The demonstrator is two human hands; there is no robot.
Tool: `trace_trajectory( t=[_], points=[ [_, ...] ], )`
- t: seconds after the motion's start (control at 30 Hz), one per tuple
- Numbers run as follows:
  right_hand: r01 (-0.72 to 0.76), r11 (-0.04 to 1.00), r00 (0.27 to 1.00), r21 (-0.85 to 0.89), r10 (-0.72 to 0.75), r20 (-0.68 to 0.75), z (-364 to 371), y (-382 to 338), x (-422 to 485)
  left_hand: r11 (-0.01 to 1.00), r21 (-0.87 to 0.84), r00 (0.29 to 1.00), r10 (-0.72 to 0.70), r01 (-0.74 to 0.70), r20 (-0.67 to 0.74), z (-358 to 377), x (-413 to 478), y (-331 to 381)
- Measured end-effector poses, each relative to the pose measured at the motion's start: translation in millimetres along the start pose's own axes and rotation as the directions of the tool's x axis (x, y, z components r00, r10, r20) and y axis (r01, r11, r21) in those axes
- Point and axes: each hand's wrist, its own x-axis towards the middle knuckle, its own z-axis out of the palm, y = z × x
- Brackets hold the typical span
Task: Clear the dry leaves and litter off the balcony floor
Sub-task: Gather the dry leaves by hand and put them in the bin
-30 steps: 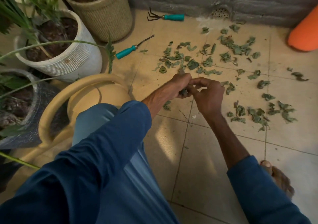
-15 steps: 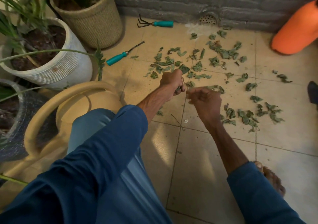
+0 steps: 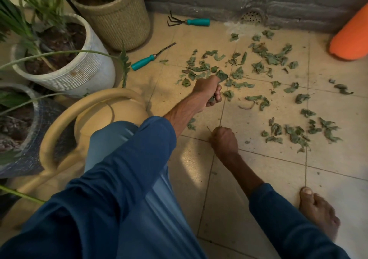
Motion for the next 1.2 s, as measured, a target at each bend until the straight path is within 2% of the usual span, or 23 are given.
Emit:
trace_trajectory(
  t=[0.2, 0.37, 0.43, 0.53, 0.6, 0.63, 0.7, 0.73, 0.8, 0.87, 1.03, 1.13, 1.2],
  points=[
    [-0.076, 0.995, 0.996, -0.064, 0.078, 0.035, -11, -9, 12, 1.0, 0.01, 1.0, 0.002, -0.002, 0.007, -3, -1, -1],
    [-0.001, 0.983, 0.992, -0.185, 0.024, 0.127, -18, -14, 9, 1.0, 0.021, 1.0, -0.005, 0.004, 0.024, -2, -1, 0],
    [0.022, 0.987, 0.992, -0.159, -0.002, 0.123, -19, -13, 6, 1.0, 0.026, 0.999, -0.008, 0.007, 0.032, -1, -1, 0],
    [-0.058, 0.99, 0.998, 0.126, 0.055, 0.028, -33, -9, 6, 0.999, 0.024, 0.999, -0.023, 0.022, 0.046, 0, 1, 0],
    [-0.128, 0.917, 0.989, 0.377, 0.148, -0.023, -55, -3, 11, 0.999, 0.03, 0.999, -0.024, 0.023, 0.04, 1, 2, 0],
    [-0.164, 0.843, 0.978, 0.513, 0.207, -0.027, -67, -1, 14, 0.999, 0.034, 0.999, -0.022, 0.021, 0.036, 2, 2, -1],
    [-0.182, 0.622, 0.957, 0.762, 0.29, -0.008, -96, 1, 15, 0.999, 0.041, 1.0, -0.016, 0.015, 0.022, 5, 3, -2],
    [-0.145, 0.535, 0.957, 0.832, 0.289, -0.019, -109, -1, 16, 0.999, 0.042, 1.0, -0.011, 0.01, 0.01, 7, 3, -2],
    [-0.037, 0.46, 0.97, 0.887, 0.231, -0.08, -129, -9, 17, 0.999, 0.034, 1.0, 0.0, 0.0, -0.018, 11, 4, -4],
    [0.045, 0.459, 0.98, 0.887, 0.152, -0.128, -139, -19, 20, 0.999, 0.035, 0.999, 0.002, -0.001, -0.037, 16, 6, -5],
    [0.116, 0.635, 0.972, 0.764, 0.087, -0.22, -131, -41, 26, 0.993, 0.116, 0.997, 0.044, -0.035, -0.07, 28, 11, -7],
    [0.189, 0.71, 0.942, 0.678, 0.064, -0.329, -127, -48, 27, 0.994, 0.093, 0.992, 0.065, -0.055, -0.108, 29, 13, -7],
    [0.21, 0.736, 0.943, 0.643, 0.022, -0.333, -126, -50, 28, 0.995, 0.066, 0.987, 0.083, -0.075, -0.136, 28, 15, -7]
  ],
)
